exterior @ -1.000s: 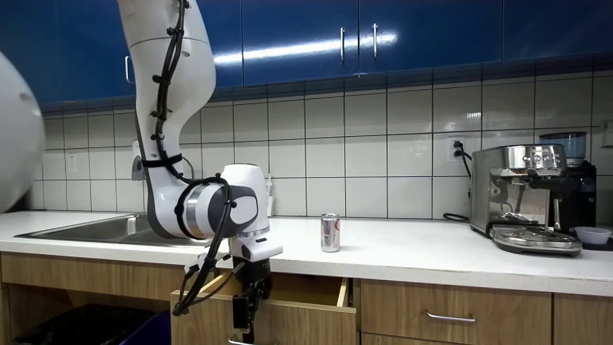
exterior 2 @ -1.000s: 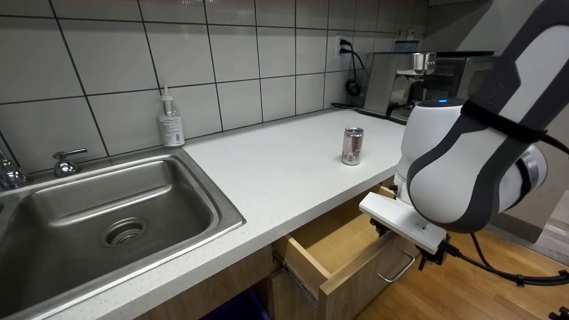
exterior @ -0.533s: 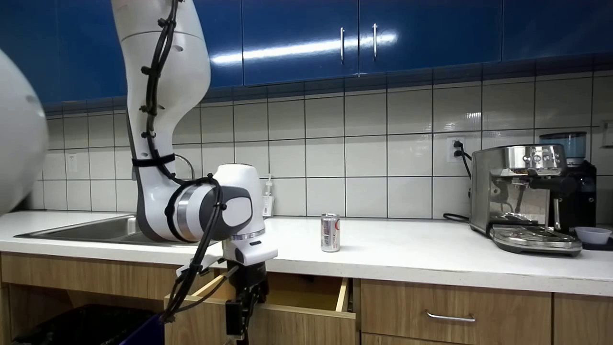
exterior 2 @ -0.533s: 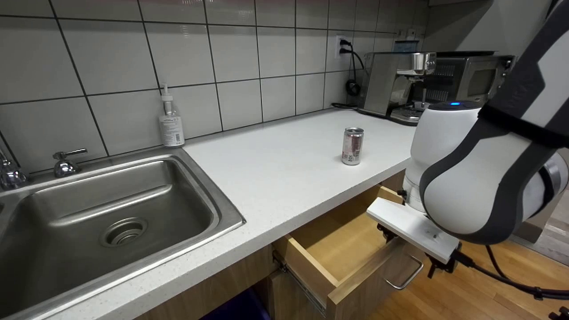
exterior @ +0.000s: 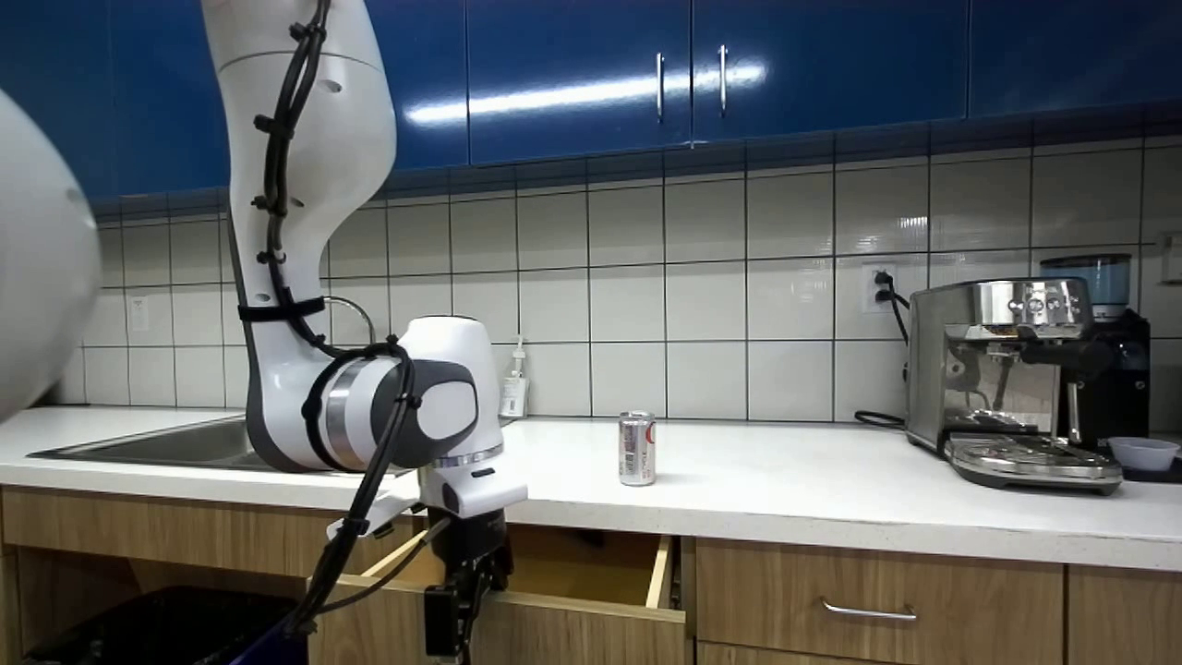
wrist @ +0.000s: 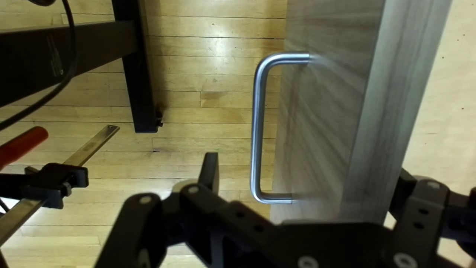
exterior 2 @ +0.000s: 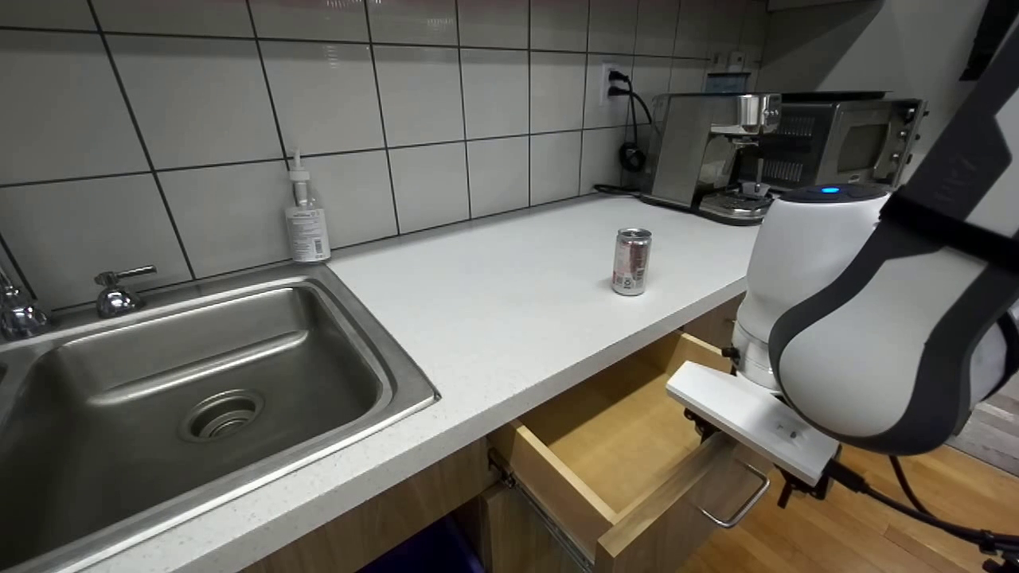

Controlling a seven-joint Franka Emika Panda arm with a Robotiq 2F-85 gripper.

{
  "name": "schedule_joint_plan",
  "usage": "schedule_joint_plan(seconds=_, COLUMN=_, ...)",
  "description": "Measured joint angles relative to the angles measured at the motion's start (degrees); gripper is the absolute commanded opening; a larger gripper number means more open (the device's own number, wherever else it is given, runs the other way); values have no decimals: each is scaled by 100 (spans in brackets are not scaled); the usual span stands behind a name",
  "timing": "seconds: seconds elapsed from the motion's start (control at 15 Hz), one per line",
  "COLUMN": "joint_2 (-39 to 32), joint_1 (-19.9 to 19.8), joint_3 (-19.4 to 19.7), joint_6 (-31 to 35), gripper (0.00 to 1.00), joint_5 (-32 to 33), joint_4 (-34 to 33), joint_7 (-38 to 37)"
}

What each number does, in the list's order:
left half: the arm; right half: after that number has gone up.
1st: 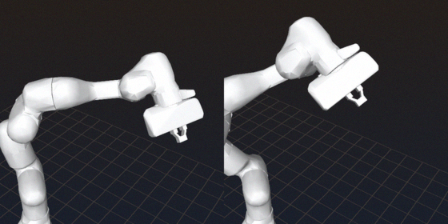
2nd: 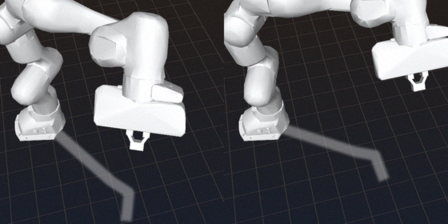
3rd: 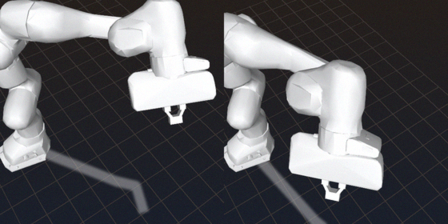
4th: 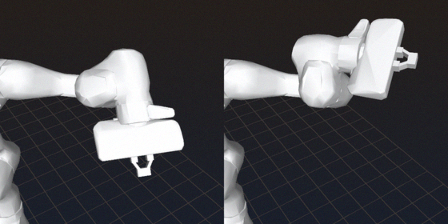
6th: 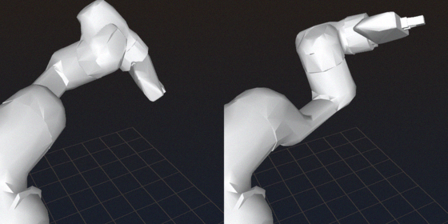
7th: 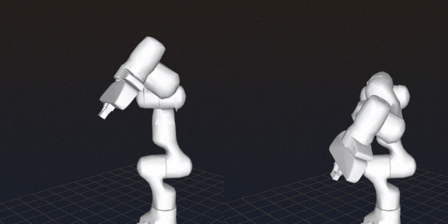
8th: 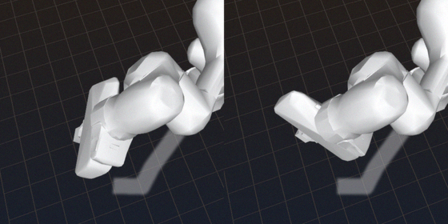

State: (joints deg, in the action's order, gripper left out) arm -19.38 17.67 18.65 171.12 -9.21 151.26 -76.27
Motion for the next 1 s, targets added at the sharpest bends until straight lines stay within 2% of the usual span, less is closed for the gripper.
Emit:
schedule_joint_plan(seconds=0.67, joint_2=229, joint_1=275, joint_3=460, joint_6=-10, gripper=100, joint_5=356, joint_4=83, joint_7=-132)
schedule_joint_plan(seconds=1.0, joint_2=468, joint_1=478, joint_3=768, joint_6=-36, gripper=100, joint_5=883, joint_4=164, joint_7=-459)
